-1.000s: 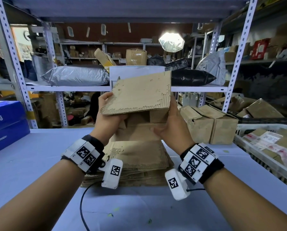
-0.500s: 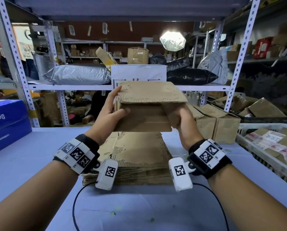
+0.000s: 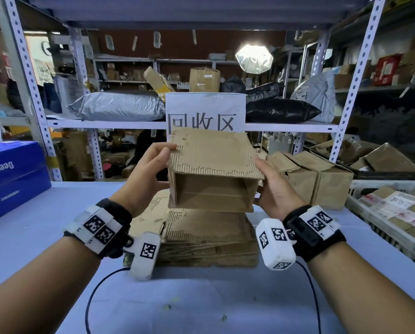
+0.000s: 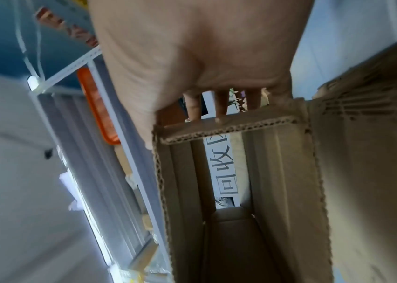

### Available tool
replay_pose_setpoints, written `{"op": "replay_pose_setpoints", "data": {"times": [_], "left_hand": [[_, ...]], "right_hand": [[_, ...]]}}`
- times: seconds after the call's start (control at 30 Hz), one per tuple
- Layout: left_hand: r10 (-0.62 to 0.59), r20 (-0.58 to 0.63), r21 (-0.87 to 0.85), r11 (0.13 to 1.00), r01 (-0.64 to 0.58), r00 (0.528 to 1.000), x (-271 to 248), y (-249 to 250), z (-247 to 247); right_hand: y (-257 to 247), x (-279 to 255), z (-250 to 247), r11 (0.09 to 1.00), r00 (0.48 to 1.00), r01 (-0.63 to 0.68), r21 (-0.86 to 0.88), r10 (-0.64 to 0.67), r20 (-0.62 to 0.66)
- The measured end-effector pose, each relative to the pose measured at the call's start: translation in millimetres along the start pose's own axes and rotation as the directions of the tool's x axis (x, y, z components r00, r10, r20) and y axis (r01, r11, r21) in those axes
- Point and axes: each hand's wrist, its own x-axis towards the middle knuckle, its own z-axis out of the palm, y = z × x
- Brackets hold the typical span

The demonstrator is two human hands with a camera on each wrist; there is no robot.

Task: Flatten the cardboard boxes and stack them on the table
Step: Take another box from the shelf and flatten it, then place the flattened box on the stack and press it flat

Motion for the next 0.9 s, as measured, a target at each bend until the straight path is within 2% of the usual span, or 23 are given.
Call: {"op": "replay_pose_setpoints", "data": {"times": [0.1,0.13,0.2,0.23,0.3,0.37,0.47,0.53,0.6,0.63,0.7,0.77,0.8,0.83,0.9], "left_hand": [[-0.041,-0.107,-0.207,0.978,0.019,0.993,3.7,-2.5,-1.4],[-0.054,-0.146,-0.226,0.974,0.02,0.988,4.4,-3.0,-3.7],[-0.076,-0.203,-0.204,0.978,0.034,0.976,5.7,-3.6,-9.4],[-0.082,-0.212,-0.185,0.982,0.043,0.974,6.2,-3.7,-12.0],[-0.095,-0.199,-0.139,0.988,0.068,0.975,6.3,-4.0,-17.2],[-0.114,-0.192,-0.074,0.992,0.101,0.975,5.1,-2.7,-22.0],[-0.158,-0.197,0.004,0.987,0.162,0.967,2.5,-0.6,-33.5],[-0.243,-0.187,0.074,0.963,0.26,0.952,0.9,0.0,-43.4],[-0.345,-0.183,0.231,0.895,0.382,0.92,-0.5,-2.3,-54.6],[-0.394,-0.184,0.357,0.827,0.435,0.9,-1.6,-4.5,-59.5],[-0.515,-0.176,0.615,0.608,0.502,0.839,-6.6,-9.4,-66.6],[-0.632,-0.186,0.778,0.373,0.506,0.752,-13.7,-16.5,-66.8],[-0.67,-0.187,0.804,0.316,0.504,0.719,-16.7,-20.5,-64.5],[-0.693,-0.184,0.798,0.309,0.517,0.698,-19.3,-24.3,-61.6],[-0.701,-0.176,0.761,0.348,0.547,0.691,-21.7,-30.6,-55.7]], "right_hand": [[5.7,-0.2,4.6,0.939,0.987,0.128,-0.32,-0.151,-0.05],[6.1,-0.4,4.0,0.876,0.974,0.169,-0.452,-0.217,-0.058],[4.3,-0.8,1.4,0.676,0.95,0.192,-0.712,-0.31,-0.038],[2.9,-1.3,1.2,0.587,0.95,0.182,-0.789,-0.313,-0.014],[1.4,-2.8,2.7,0.505,0.965,0.144,-0.851,-0.264,0.007],[0.6,-2.8,2.9,0.522,0.969,0.098,-0.847,-0.245,-0.039],[0.5,-2.5,-1.0,0.727,0.978,0.091,-0.68,-0.195,-0.077],[3.0,-4.0,-2.3,0.802,0.998,0.042,-0.595,-0.061,-0.012],[8.8,-5.8,-2.1,0.77,0.997,-0.024,-0.637,0.066,0.042],[12.4,-7.2,-0.9,0.725,0.993,-0.039,-0.687,0.108,0.057],[21.0,-8.6,2.6,0.634,0.982,-0.037,-0.772,0.168,0.091],[30.1,-9.4,7.5,0.565,0.972,-0.045,-0.824,0.214,0.093],[33.9,-9.6,9.1,0.54,0.969,-0.062,-0.839,0.236,0.08],[37.9,-8.7,9.8,0.53,0.964,-0.085,-0.844,0.258,0.065],[45.9,-6.7,8.3,0.565,0.953,-0.148,-0.812,0.302,0.036]]}}
